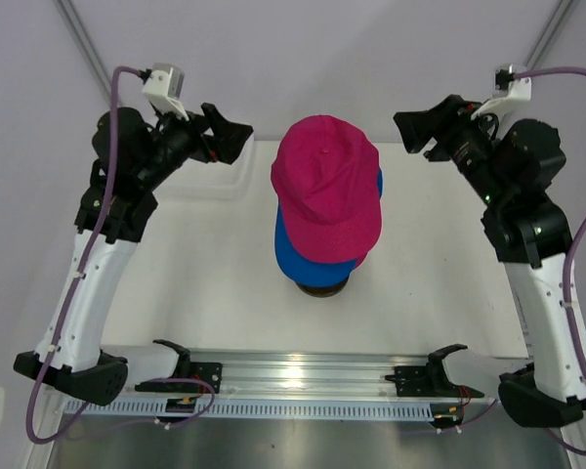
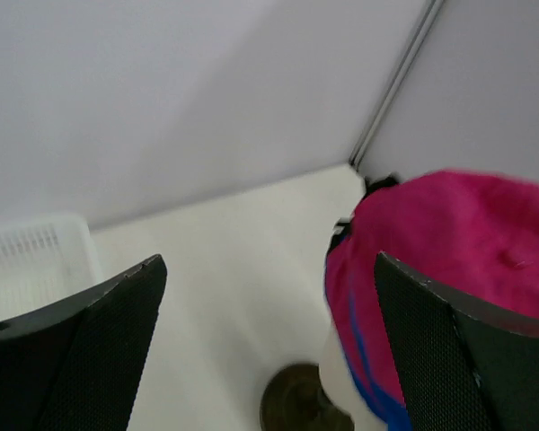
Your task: Stack the hats
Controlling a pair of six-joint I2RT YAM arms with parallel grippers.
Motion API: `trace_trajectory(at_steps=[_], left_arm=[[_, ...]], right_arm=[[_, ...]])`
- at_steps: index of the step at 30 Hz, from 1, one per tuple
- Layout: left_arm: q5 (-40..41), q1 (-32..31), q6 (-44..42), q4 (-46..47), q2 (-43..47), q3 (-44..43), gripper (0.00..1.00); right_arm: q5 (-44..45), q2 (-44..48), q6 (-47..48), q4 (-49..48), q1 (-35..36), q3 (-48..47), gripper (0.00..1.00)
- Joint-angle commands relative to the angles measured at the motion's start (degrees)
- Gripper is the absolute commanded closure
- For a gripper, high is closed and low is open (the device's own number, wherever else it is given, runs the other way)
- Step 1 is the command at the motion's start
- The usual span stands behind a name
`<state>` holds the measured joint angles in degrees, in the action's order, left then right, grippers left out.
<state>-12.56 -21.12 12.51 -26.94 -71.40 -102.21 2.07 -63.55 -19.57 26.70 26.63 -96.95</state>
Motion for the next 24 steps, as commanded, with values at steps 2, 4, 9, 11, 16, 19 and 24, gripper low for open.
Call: trace_trajectory(at_steps=[2,4,9,11,16,19,24], left_arm=[[-6.69,3.46,7.18,6.28,3.89,12.54,0.01],[-9.75,3.55,8.14,6.9,4.86,14.84,0.0],[-15.48,3.46,10.6,7.6,6.79,21.25,0.01],[-13.47,3.46,10.43,7.86,8.28,22.75,0.01],[-10.03,3.46,12.09,9.27,13.9,31.52,0.0],[-14.06,3.55,17.53,12.86,17.85,41.52,0.01],[-24.5,3.46,26.5,25.67,27.26,53.25,0.01]], right_arm=[[-30.52,-5.69,-5.82,-1.82,-12.99,-3.78,0.32],[-34.4,-6.58,-6.44,-3.66,-13.54,-3.43,0.3],[-41.78,-7.29,-6.79,-9.56,-13.45,0.97,0.25],[-42.4,-7.73,-5.13,-8.86,-13.45,1.93,0.24],[-39.51,-10.19,-4.24,-6.4,-14.15,0.88,0.24],[-39.42,-11.07,-5.38,-7.1,-15.29,0.36,0.23],[-37.75,-10.46,-5.22,-8.77,-15.56,-0.43,0.23]])
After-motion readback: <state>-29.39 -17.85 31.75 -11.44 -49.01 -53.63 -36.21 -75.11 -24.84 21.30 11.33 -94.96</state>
